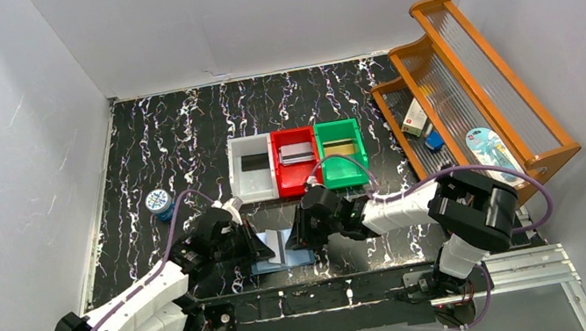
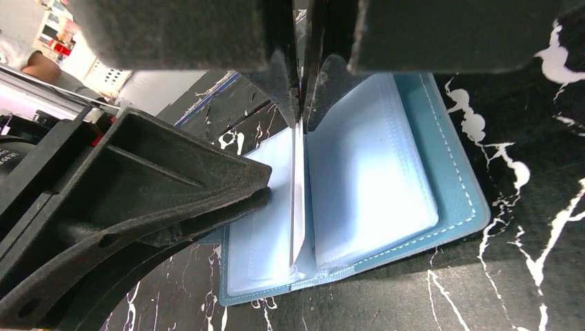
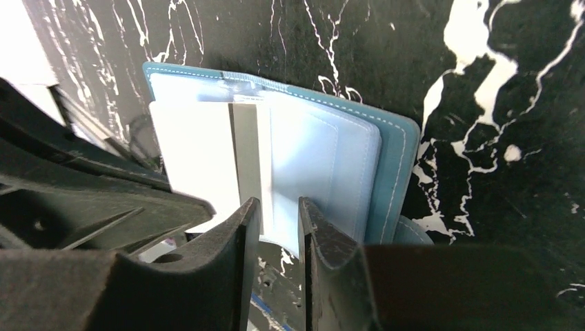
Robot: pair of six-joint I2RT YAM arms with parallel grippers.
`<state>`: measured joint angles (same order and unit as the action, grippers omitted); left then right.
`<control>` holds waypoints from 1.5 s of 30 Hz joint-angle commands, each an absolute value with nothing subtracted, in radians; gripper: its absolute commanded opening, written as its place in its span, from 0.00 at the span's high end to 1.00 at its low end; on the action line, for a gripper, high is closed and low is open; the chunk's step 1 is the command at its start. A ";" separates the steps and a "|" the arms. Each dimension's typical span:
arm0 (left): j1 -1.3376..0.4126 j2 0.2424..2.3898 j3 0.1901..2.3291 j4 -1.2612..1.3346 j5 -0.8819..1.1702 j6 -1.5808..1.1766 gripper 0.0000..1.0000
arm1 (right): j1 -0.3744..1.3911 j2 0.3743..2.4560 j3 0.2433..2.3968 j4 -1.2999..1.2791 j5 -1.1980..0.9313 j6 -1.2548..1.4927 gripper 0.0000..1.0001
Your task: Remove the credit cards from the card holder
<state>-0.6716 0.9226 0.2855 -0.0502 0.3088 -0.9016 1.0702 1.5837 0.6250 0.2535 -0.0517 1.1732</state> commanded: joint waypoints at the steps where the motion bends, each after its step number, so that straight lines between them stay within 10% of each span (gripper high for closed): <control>1: -0.672 0.867 0.350 -0.193 0.236 -0.865 1.00 | 1.070 1.597 0.690 -0.047 0.037 1.034 0.63; 45: -0.672 0.690 0.433 -0.305 0.158 -0.840 1.00 | 1.070 1.424 0.729 0.040 0.052 0.949 0.37</control>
<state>-0.6712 0.7319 0.4072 -0.2825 0.1711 -0.8524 1.0710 1.4746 0.7635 0.0196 -0.0048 0.9611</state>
